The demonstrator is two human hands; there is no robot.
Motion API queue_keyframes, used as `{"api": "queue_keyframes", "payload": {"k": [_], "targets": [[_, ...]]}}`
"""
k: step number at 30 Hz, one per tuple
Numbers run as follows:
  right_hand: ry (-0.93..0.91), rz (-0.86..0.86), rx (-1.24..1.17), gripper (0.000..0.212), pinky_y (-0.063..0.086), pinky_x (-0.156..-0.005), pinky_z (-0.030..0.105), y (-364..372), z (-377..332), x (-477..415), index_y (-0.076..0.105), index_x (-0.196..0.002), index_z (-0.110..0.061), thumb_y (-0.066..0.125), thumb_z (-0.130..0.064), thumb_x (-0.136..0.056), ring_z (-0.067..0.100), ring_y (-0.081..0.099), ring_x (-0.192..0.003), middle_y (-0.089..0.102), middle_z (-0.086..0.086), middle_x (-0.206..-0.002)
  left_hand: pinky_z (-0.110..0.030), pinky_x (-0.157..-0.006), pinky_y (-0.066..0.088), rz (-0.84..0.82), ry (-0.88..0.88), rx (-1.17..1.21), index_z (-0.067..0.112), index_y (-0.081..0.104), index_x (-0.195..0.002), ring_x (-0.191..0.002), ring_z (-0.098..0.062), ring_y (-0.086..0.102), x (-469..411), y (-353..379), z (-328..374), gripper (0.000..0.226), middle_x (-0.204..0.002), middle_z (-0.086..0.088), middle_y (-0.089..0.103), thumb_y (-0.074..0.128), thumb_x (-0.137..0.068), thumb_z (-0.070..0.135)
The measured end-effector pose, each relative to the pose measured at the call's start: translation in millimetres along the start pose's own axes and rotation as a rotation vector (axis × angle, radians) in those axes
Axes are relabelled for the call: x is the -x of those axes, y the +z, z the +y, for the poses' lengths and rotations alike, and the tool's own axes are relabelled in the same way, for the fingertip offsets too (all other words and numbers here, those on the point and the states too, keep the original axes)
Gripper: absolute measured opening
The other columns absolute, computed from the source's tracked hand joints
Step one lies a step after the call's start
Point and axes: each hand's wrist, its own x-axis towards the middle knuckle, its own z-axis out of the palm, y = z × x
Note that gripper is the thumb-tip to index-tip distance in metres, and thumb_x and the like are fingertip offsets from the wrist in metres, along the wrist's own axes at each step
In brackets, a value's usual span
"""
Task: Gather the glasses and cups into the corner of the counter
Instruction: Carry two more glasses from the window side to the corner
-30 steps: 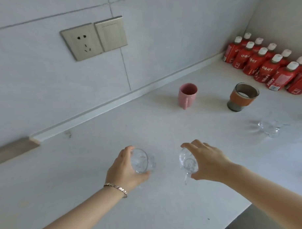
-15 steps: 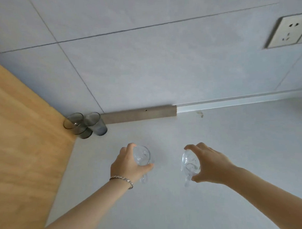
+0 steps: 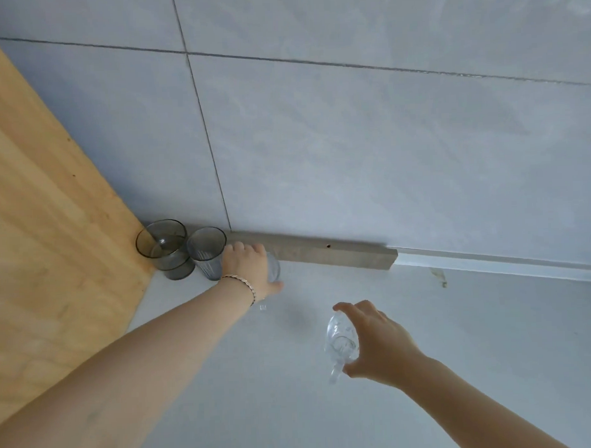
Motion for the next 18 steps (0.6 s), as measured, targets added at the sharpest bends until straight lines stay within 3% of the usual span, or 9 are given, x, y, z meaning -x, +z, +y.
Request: {"api": "queue_keyframes", "payload": {"k": [8, 12, 16, 18], "targets": [[-0.026, -0.043, 0.028, 0.088, 0.051, -0.091, 0.036, -4, -19, -95, 0.032, -0.137, -0.034, 0.080, -0.020, -0.065, 0.025, 0.048, -0.118, 0.032, 0.004, -0.131, -0.037, -0.093, 0.031, 0.089, 0.024, -0.070, 0.006, 0.056, -0.104, -0.101, -0.025, 0.047, -38, 16, -21, 0.076, -0.102, -0.007, 0.064, 0.049, -0.069, 0.073], [-0.042, -0.032, -0.038, 0.090, 0.052, -0.092, 0.036, -3, -32, -126, 0.030, -0.141, -0.034, 0.079, -0.016, -0.067, 0.024, 0.048, -0.120, 0.031, 0.002, -0.136, -0.035, -0.099, 0.031, 0.119, 0.072, 0.033, 0.007, 0.050, -0.117, -0.106, -0.025, 0.049, -39, 24, -29, 0.079, -0.112, -0.006, 0.057, 0.052, -0.071, 0.071], [-0.041, 0.028, -0.168, 0.102, 0.048, -0.099, 0.036, 4, -39, -128, 0.007, -0.148, -0.034, 0.066, -0.002, -0.071, 0.027, 0.028, -0.137, 0.013, 0.003, -0.150, -0.033, -0.107, 0.028, 0.130, 0.170, 0.138, 0.010, 0.034, -0.138, -0.115, -0.025, 0.049, -38, 30, -38, 0.088, -0.126, -0.004, 0.049, 0.058, -0.072, 0.064], [0.053, 0.022, -0.232, 0.110, 0.049, -0.095, 0.035, 9, -43, -123, -0.008, -0.147, -0.034, 0.066, -0.009, -0.070, 0.032, 0.034, -0.132, 0.006, 0.006, -0.150, -0.033, -0.111, 0.024, 0.132, 0.186, 0.115, 0.010, 0.033, -0.140, -0.117, -0.025, 0.048, -37, 31, -42, 0.091, -0.127, -0.004, 0.049, 0.057, -0.071, 0.064]]}}
